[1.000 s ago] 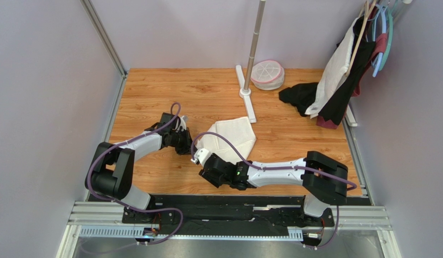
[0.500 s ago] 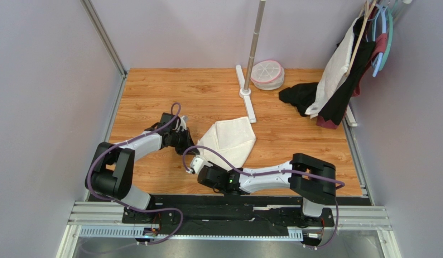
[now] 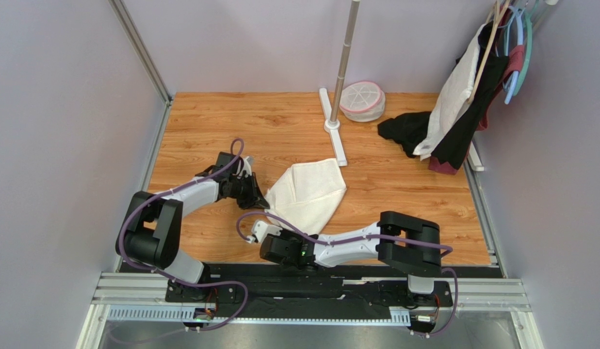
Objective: Fold the napkin, place the utensils inside, and roll it up
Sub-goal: Roll the napkin with the utensil
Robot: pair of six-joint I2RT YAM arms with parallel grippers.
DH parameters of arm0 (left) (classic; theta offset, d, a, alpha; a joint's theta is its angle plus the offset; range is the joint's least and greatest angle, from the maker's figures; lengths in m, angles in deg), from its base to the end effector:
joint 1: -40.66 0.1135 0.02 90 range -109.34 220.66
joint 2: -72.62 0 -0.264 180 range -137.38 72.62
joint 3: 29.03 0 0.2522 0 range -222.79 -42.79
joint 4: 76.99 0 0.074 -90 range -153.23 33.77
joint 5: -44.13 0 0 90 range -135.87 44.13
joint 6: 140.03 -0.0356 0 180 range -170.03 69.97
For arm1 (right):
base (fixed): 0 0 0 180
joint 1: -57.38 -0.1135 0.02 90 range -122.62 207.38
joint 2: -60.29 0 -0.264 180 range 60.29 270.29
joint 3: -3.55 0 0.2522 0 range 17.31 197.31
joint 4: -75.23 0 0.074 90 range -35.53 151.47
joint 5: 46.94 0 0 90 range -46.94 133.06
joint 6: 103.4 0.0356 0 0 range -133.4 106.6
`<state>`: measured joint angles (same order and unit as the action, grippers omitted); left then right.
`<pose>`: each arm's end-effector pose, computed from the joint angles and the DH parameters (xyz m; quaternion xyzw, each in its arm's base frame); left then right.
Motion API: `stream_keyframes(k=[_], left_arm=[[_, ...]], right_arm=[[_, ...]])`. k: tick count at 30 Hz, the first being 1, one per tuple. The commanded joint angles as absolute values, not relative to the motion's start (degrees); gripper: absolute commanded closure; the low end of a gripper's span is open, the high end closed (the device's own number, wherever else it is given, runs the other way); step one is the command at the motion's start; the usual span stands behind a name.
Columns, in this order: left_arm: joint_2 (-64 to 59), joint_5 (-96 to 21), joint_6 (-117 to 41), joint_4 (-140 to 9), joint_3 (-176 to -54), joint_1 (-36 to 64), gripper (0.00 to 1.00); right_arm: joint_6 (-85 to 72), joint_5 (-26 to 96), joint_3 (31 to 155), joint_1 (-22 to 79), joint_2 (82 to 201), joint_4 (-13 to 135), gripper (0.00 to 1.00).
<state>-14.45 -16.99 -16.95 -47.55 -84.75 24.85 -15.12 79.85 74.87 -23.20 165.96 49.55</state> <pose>0.2582 -0.0910 0.1541 -0.0785 0.9359 -0.3207 0.1224 0.0784 0.3425 0.1366 -0.5417 0.7439 -0.0796 0.3831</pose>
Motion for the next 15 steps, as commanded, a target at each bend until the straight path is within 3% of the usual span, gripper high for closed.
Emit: stream_keyframes(k=[1, 6, 9, 10, 13, 15], left_arm=[[-14.31, -16.69, -17.95, -47.24, -86.56, 25.02, 1.00], [-11.68, -16.86, -17.95, -46.45, -86.65, 25.54, 0.99], [-8.87, -17.83, -18.21, -46.27, -86.39, 26.07, 0.80], [-8.16, -18.35, -18.22, -46.18, -86.39, 26.16, 0.65], [-4.91, -21.78, -18.57, -44.87, -86.30, 26.42, 0.44], [-2.72, -24.42, -18.57, -44.16, -85.78, 26.51, 0.39]], right_arm=[[-13.93, 68.32, 74.53, -22.87, 167.61, 48.20, 1.00], [-10.24, 54.68, 72.34, -17.00, 162.35, 49.60, 1.00], [-8.84, 45.72, 71.19, -12.52, 160.50, 51.71, 1.00], [-8.48, 41.08, 70.41, -11.45, 160.32, 52.06, 1.00], [-7.43, 34.65, 69.61, -7.67, 160.14, 54.61, 1.00], [-7.16, 32.08, 69.52, -5.39, 160.66, 55.14, 1.00]])
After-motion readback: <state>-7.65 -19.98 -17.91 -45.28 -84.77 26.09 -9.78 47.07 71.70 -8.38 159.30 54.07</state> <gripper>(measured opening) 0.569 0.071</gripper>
